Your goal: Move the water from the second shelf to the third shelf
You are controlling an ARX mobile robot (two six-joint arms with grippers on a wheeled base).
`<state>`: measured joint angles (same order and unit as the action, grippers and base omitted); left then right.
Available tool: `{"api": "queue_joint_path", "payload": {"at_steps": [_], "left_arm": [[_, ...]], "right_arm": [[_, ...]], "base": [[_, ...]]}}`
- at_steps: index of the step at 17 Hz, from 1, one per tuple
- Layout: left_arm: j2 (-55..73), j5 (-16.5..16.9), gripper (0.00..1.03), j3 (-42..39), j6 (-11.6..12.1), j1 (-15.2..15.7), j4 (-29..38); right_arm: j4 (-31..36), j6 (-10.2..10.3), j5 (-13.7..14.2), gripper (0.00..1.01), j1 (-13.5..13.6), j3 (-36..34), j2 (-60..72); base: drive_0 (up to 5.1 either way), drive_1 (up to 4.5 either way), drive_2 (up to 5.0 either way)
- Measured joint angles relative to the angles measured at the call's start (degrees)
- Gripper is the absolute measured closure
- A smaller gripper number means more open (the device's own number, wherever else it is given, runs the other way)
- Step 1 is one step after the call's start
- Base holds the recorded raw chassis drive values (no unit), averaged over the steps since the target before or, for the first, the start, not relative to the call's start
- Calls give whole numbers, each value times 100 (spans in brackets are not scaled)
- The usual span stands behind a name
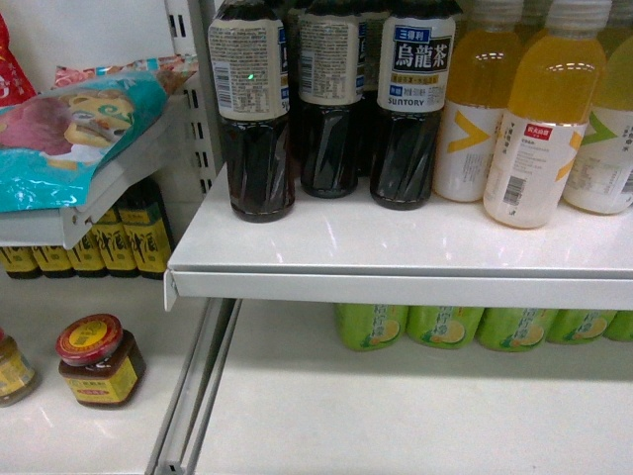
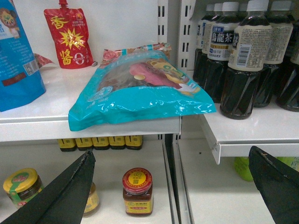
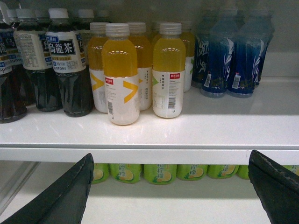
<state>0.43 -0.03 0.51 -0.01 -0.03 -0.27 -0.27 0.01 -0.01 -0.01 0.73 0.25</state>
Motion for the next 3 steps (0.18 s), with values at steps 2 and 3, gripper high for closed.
{"api": "queue_joint_path", "payload": {"at_steps": [2, 3], "left_arm": [[0, 0, 5, 0, 2, 0, 0], [0, 0, 5, 0, 2, 0, 2]], "right_arm": [[0, 0, 0, 3, 0, 0, 0], [0, 0, 0, 3, 0, 0, 0]], "base": [[0, 0, 0], [0, 0, 0]]}}
